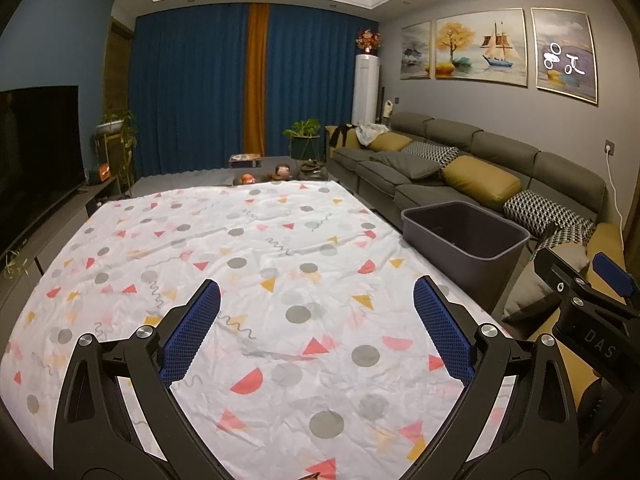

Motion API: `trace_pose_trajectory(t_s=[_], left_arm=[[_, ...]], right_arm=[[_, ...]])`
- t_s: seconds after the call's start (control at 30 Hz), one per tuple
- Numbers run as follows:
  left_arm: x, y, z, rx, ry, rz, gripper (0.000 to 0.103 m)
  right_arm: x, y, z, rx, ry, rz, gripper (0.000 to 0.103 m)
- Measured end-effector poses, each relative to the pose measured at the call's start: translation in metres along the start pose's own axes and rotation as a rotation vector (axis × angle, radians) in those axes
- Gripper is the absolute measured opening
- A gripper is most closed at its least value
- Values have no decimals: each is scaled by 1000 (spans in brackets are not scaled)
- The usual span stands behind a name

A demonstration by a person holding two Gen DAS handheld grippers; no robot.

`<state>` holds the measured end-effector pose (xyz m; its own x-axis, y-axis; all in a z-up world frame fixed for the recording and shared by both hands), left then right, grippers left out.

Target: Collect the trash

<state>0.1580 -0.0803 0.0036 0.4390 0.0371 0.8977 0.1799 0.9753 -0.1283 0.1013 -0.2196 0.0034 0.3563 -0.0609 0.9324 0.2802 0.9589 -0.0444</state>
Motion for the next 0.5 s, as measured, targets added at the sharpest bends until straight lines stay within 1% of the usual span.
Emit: trace_pose_trajectory(t_s=[0.5], left_arm=[[-1,0,-1,-1,2,0,96]], right_arm=[[0,-1,0,1,2,-1,97]])
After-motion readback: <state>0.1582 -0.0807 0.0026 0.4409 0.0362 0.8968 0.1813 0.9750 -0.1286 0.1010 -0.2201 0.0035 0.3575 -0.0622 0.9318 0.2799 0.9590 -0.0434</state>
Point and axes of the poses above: each gripper's, at about its wrist camera, not at the fingertips, and z roughly against the way its jaws point, y to its left, x to its top, the point moved 7 cm from there along -z, roughly the way its jaws point, and after that the axes turned 5 degrees about z, right-handed, at the moved point
